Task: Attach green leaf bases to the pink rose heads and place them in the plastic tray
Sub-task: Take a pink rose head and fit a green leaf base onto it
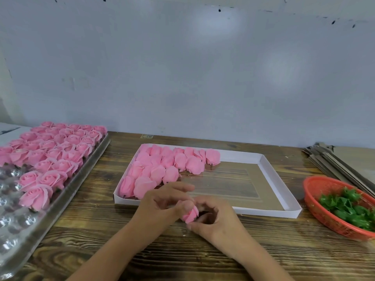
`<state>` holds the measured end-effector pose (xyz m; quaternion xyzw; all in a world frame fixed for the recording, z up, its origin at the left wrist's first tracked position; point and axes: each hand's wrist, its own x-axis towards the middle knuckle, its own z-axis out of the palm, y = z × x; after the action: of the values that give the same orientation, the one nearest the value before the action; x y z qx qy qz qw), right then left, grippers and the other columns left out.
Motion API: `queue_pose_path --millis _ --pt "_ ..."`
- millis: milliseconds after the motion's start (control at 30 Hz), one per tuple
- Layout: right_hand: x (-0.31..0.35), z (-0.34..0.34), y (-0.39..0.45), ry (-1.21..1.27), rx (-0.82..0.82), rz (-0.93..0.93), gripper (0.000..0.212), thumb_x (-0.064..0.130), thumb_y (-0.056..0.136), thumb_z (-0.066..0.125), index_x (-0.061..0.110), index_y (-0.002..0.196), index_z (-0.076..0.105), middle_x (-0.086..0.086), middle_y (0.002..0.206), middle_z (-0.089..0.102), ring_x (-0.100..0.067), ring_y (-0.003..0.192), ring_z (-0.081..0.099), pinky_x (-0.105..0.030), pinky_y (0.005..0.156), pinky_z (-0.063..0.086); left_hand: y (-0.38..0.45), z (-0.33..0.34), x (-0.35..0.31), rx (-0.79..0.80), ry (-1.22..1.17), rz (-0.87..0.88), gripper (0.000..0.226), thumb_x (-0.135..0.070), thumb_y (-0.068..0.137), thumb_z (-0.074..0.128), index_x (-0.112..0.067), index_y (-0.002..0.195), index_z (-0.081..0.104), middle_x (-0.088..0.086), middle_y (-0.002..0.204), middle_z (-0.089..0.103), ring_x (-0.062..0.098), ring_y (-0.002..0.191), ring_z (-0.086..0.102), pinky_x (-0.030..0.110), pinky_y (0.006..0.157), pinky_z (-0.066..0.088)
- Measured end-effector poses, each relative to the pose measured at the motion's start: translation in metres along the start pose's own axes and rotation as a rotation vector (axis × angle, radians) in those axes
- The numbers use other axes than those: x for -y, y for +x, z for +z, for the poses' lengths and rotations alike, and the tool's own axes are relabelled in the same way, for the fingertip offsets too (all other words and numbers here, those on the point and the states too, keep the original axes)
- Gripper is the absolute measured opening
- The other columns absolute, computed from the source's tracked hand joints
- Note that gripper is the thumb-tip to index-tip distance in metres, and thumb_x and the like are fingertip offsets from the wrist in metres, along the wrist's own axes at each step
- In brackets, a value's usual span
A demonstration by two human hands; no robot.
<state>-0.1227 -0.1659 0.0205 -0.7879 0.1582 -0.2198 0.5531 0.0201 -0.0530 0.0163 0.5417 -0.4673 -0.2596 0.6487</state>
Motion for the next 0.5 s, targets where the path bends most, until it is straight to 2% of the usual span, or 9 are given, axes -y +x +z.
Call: queue_pose_path --millis 67,133,200,267,333,400,500 --pt "-0.0007 -0.0007 -0.0002 0.029 -0.006 -0.009 0.036 0.001 0.076 0.078 0.029 0.097 0.075 -0.001 0.094 0.077 -0.011 0.077 0.071 -0.021 0.071 0.056 -0.0003 0.0014 0.002 0.05 0.033 -0.003 0.024 -0.046 0.076 0.083 -0.025 0.087 0.082 0.0 0.118 0.073 0.02 0.117 0.065 0.046 0.099 0.052" --pt "-0.0037 -0.002 0.0001 0.077 -0.013 -0.001 0.033 -0.004 0.077 0.077 0.019 0.099 0.072 0.001 0.094 0.077 -0.011 0.082 0.073 -0.018 0.071 0.055 -0.0006 0.0016 0.0014 0.098 0.038 -0.023 0.016 -0.034 0.077 0.083 -0.024 0.09 0.082 0.001 0.12 0.073 0.02 0.118 0.066 0.042 0.1 0.052" --pt "-0.0063 -0.002 0.0001 0.133 -0.013 0.004 0.033 -0.007 0.077 0.076 0.014 0.102 0.07 -0.001 0.097 0.077 -0.018 0.089 0.074 -0.022 0.073 0.057 -0.0007 0.0008 -0.0004 0.124 0.008 -0.042 0.016 -0.029 0.077 0.082 -0.025 0.093 0.082 0.0 0.123 0.072 0.021 0.119 0.065 0.039 0.099 0.054" --pt "-0.0069 -0.0015 0.0003 0.203 -0.006 0.027 0.037 -0.006 0.077 0.077 0.014 0.107 0.07 -0.007 0.1 0.077 -0.025 0.092 0.074 -0.031 0.075 0.061 -0.0008 0.001 -0.0019 0.147 -0.019 -0.039 0.021 -0.027 0.076 0.084 -0.025 0.096 0.081 0.001 0.125 0.071 0.023 0.12 0.065 0.037 0.097 0.055" --pt "-0.0065 -0.0014 0.0008 0.247 0.011 0.044 0.042 -0.006 0.077 0.077 0.02 0.108 0.072 -0.008 0.101 0.077 -0.025 0.092 0.074 -0.036 0.075 0.062 -0.0006 0.0015 -0.0028 0.16 -0.018 -0.051 0.029 -0.028 0.073 0.085 -0.025 0.101 0.08 -0.002 0.127 0.07 0.022 0.12 0.065 0.034 0.095 0.056" --pt "-0.0065 -0.0022 0.0007 0.274 0.006 0.045 0.045 -0.011 0.076 0.076 0.026 0.103 0.075 -0.008 0.1 0.077 -0.022 0.091 0.074 -0.032 0.073 0.061 0.0002 0.001 -0.0027 0.155 0.031 -0.082 0.037 -0.034 0.069 0.087 -0.034 0.106 0.079 -0.013 0.131 0.067 0.013 0.123 0.062 0.029 0.096 0.055" --pt "-0.0048 -0.0038 -0.0002 0.324 0.013 0.028 0.045 -0.015 0.077 0.073 0.021 0.103 0.076 -0.01 0.103 0.076 -0.022 0.098 0.073 -0.03 0.08 0.06 0.0001 0.0006 -0.0034 0.201 0.126 -0.075 0.046 -0.038 0.071 0.087 -0.045 0.114 0.073 -0.023 0.136 0.06 -0.001 0.128 0.054 0.019 0.1 0.049"
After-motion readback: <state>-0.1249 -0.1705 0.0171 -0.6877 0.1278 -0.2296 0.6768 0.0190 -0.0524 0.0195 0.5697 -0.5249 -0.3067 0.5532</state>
